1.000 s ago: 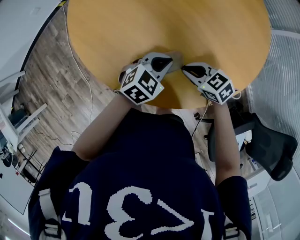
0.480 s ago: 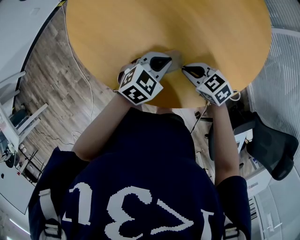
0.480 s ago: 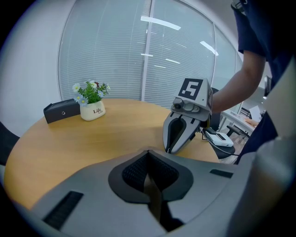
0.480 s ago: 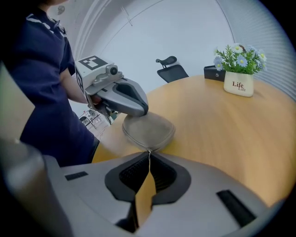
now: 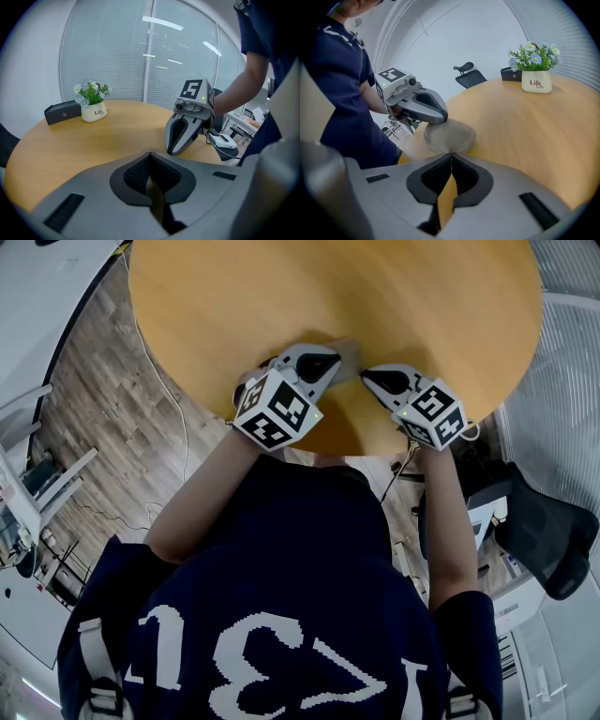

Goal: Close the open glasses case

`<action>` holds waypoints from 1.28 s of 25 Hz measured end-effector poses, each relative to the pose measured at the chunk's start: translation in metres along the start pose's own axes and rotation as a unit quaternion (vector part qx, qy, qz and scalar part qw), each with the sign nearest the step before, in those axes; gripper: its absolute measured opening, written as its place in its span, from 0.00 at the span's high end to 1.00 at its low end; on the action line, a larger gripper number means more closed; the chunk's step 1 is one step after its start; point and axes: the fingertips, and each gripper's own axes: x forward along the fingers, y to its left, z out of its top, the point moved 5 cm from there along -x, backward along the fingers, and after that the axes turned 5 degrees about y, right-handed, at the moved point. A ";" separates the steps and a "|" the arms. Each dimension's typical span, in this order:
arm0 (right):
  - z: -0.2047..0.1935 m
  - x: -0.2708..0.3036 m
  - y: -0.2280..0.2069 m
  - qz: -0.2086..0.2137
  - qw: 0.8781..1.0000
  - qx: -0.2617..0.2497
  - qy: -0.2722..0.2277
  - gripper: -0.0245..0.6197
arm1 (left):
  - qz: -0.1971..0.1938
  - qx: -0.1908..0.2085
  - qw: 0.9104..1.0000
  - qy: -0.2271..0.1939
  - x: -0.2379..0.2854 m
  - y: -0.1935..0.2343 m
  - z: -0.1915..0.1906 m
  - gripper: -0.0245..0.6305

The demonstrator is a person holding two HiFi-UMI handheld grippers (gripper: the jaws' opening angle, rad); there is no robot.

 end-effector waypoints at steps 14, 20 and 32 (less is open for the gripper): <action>0.009 -0.005 -0.003 -0.145 0.986 -0.084 0.001 0.93 | 0.010 -0.004 1.000 -0.004 0.001 -0.001 0.000 0.94; 0.007 -0.004 -0.014 -0.120 0.992 -0.046 -0.020 0.93 | 0.003 -0.027 1.000 -0.004 0.003 0.002 0.001 0.94; 0.093 -0.114 -0.014 -0.228 0.937 0.003 -0.264 0.90 | 0.043 -0.084 0.990 -0.105 -0.050 0.030 0.022 0.94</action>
